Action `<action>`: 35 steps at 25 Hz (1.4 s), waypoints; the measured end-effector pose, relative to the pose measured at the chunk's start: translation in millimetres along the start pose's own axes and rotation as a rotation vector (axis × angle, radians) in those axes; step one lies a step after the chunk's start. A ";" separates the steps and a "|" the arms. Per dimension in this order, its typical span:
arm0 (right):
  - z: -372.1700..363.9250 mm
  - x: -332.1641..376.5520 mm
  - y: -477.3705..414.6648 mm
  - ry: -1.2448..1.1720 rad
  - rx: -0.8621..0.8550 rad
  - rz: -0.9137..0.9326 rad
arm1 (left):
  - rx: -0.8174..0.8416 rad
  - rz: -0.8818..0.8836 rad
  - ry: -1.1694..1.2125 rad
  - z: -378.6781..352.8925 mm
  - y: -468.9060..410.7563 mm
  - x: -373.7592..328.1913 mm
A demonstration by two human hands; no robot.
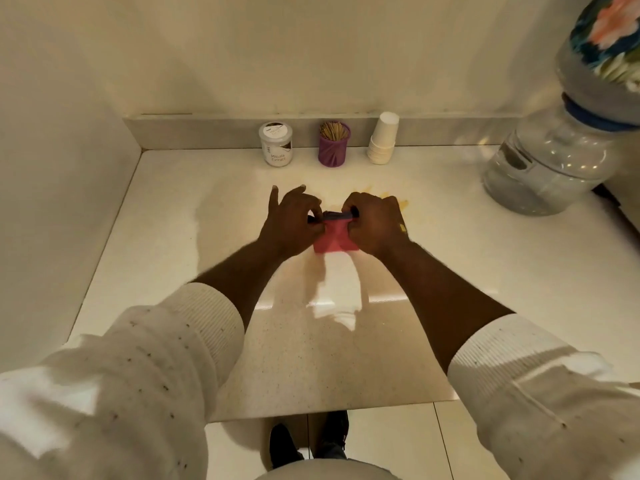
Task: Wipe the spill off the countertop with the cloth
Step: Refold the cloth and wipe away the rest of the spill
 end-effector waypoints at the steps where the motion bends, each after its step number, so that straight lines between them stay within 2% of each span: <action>1: 4.2 0.2 0.7 0.031 -0.005 0.020 | -0.010 -0.017 -0.011 2.5 -0.8 -3.4; 6: -6.7 -5.6 57.3 0.151 0.104 0.082 | 0.129 -0.102 -0.078 -9.9 41.1 -13.2; 10: -30.1 -16.3 123.8 0.115 0.322 0.069 | 0.350 -0.275 -0.175 -38.2 101.0 -5.2; 13: -32.3 -21.3 134.3 0.059 0.266 0.045 | 0.340 -0.313 -0.163 -40.8 113.4 2.2; 15: -34.6 -22.9 125.6 0.062 0.166 0.031 | 0.216 -0.309 -0.139 -36.4 106.4 9.4; 17: -43.6 -20.0 117.0 0.061 0.079 0.025 | 0.094 -0.276 -0.143 -32.2 97.2 21.0; 19: -58.1 -11.8 112.1 0.061 0.088 -0.005 | 0.077 -0.205 -0.201 -31.7 91.0 37.1; 22: -89.4 1.2 117.3 0.123 0.261 -0.063 | 0.157 -0.075 -0.274 -33.9 84.1 58.4; 24: -105.0 7.1 121.5 0.146 0.294 -0.051 | 0.205 -0.006 -0.312 -35.0 79.0 71.0; 29: -120.1 -5.7 122.4 0.170 0.216 -0.025 | 0.256 0.091 -0.356 -45.7 52.7 97.8; 35: -100.3 -75.6 92.5 0.276 0.147 -0.171 | 0.286 0.107 -0.341 -70.1 13.9 113.2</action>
Point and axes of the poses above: each hand's wrist, its own y-axis away from the middle knuckle, its own z-axis out of the back of the hand, x = y × z, the point moved 3 cm from there along -y, towards the middle knuckle, and after that the axes turned 15 degrees about -x, right-handed, at the moved point
